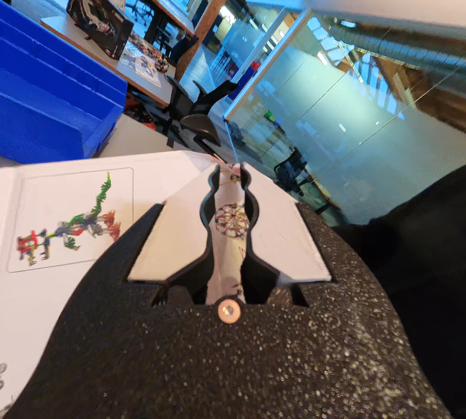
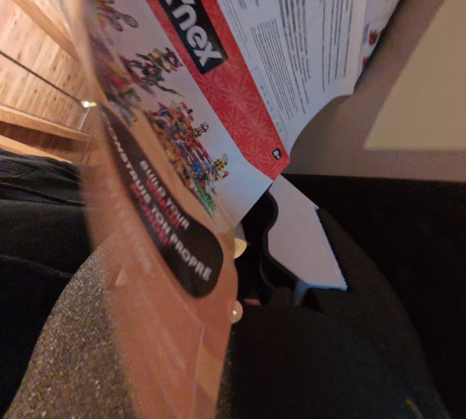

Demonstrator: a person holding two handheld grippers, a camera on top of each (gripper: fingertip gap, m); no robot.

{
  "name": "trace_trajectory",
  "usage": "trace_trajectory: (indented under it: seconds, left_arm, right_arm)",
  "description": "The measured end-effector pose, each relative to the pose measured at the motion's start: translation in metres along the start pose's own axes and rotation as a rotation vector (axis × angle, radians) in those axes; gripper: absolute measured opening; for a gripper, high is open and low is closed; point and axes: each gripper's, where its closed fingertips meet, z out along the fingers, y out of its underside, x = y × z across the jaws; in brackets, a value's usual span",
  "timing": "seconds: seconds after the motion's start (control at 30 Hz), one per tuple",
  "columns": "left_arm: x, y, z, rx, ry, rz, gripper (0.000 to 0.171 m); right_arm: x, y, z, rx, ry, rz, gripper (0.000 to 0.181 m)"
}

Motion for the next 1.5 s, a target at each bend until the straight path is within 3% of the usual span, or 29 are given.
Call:
trace_trajectory:
  seconds: [0.03,0.13,0.37,0.5,0.63,0.73,0.83,0.97,1.07,1.17,1.3,1.4,1.5]
  left_arm:
    - [-0.004,-0.002,-0.001,0.021,0.008,-0.009,0.017]
    - [-0.005,-0.002,-0.003,0.004,0.017,0.024,0.000]
    - [-0.020,0.001,-0.027,-0.046,-0.102,0.043,0.008]
    - [-0.030,0.033,-0.046,-0.105,-0.160,0.037,0.012]
    - [-0.040,0.087,-0.046,-0.246,-0.223,0.047,0.015]
    - [-0.038,0.123,-0.030,-0.355,-0.237,0.089,0.015]
    - [-0.054,0.161,-0.021,-0.497,-0.328,0.132,0.015]
    - [-0.076,0.206,-0.024,-0.656,-0.435,0.107,0.016]
    - [-0.078,0.209,-0.030,-0.663,-0.458,0.144,0.017]
    - [-0.081,0.201,-0.054,-0.644,-0.553,0.163,0.018]
    - [-0.073,0.190,-0.108,-0.525,-0.673,0.044,0.028]
    - [-0.061,0.198,-0.152,-0.428,-0.742,-0.082,0.034]
    - [-0.035,0.212,-0.175,-0.316,-0.705,-0.241,0.034]
  right_arm:
    - [0.001,-0.001,-0.008,0.019,0.009,0.002,0.044]
    - [0.005,0.007,-0.025,-0.024,0.054,-0.011,0.054]
    - [0.014,0.028,-0.096,-0.165,0.179,-0.052,0.046]
    - [0.008,0.023,-0.137,-0.254,0.267,-0.159,0.046]
    - [0.015,-0.030,-0.162,-0.130,0.425,-0.276,0.046]
    - [0.029,-0.065,-0.154,-0.076,0.532,-0.400,0.047]
    - [0.055,-0.073,-0.121,-0.184,0.620,-0.519,0.046]
    - [0.083,-0.071,-0.059,-0.323,0.625,-0.620,0.046]
    - [0.100,-0.055,-0.026,-0.484,0.647,-0.693,0.045]
    - [0.117,-0.038,-0.021,-0.632,0.690,-0.725,0.045]
    - [0.103,-0.062,-0.031,-0.485,0.678,-0.648,0.045]
    - [0.110,-0.093,-0.069,-0.394,0.808,-0.621,0.046]
    - [0.123,-0.107,-0.112,-0.376,0.925,-0.599,0.048]
